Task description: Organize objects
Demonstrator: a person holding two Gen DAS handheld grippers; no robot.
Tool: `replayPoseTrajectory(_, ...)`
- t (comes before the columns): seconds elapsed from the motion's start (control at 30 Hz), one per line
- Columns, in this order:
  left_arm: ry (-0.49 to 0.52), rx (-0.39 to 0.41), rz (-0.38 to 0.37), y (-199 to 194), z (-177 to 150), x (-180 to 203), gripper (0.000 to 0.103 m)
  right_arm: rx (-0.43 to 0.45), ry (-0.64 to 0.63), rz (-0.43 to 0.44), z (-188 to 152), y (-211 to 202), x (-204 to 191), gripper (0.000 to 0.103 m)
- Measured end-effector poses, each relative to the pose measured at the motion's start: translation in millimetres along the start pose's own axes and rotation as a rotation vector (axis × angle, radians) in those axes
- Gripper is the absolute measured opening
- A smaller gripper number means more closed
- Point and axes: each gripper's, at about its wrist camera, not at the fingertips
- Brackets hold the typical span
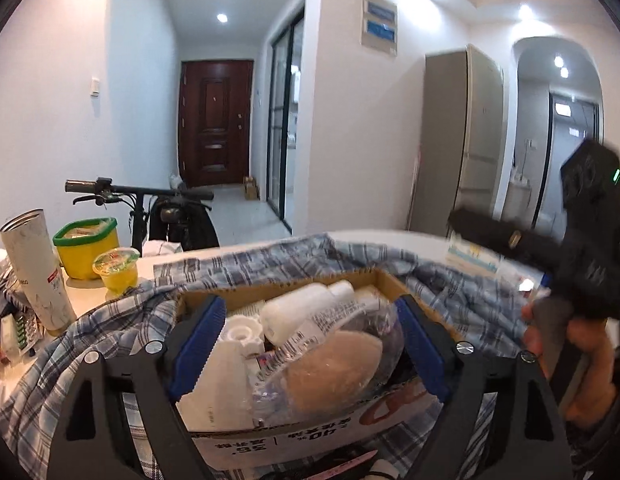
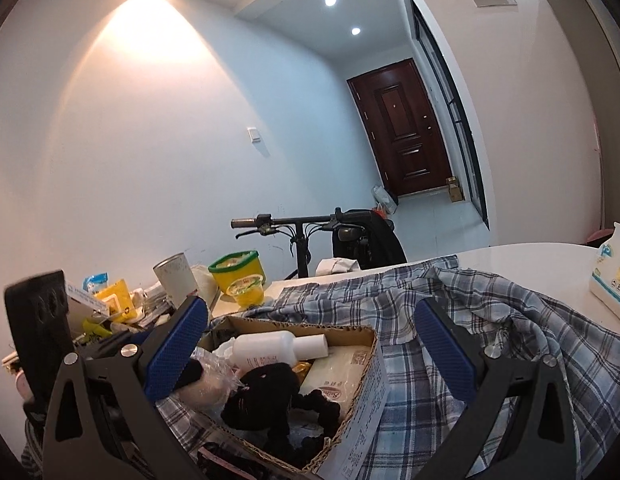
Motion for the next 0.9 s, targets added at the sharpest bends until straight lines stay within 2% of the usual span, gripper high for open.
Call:
replayPoseTrajectory(0.1, -0.048, 0.062, -0.015, -20, 1, -11, 0.088, -0.036, -0.042, -0.012, -3, 8, -7, 0.103)
replayPoseTrajectory(0.17, -0.063, 0.078, 0.012, -29, -1, -18, 0.089, -0.076, -0.087, -0.017, -7, 17, -14, 0.103)
replayPoseTrajectory(0.23, -0.052, 0.057, 0.074, -31, -4, -24, 0.089, -0.107, -0.145, -0.033, -13, 25, -24, 0.103)
replayPoseTrajectory(0.3, -0.056, 0.021, 0.1, -30, -7, -31, 0.089, -0.125, -0.212, -0.053, -19, 31, -35, 0.103)
replayPoseTrajectory(0.47, -0.056, -0.045, 0.112, -20, -10, -35, 0.089, -0.132, -0.331, -0.135, -31, 39, -51, 0.103)
replayPoseTrajectory(0.7, -0.034, -0.106, 0.143, -5, -16, -28, 0.089, -0.179, -0.396, -0.223, -39, 50, -52, 0.103)
replayPoseTrajectory(0.77, -0.026, -0.119, 0.153, -2, -18, -26, 0.089, -0.155, -0.388, -0.215, -36, 45, -52, 0.103)
replayPoseTrajectory(0.9, -0.009, -0.154, 0.165, 6, -20, -21, 0.089, -0.047, -0.373, -0.169, -29, 22, -54, 0.103)
Point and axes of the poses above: each gripper's, at about its wrist camera, not at the fingertips, and y roughly the way its jaws point, x to its right, z to its top, and after that the axes turned 6 degrees about -x, right-handed
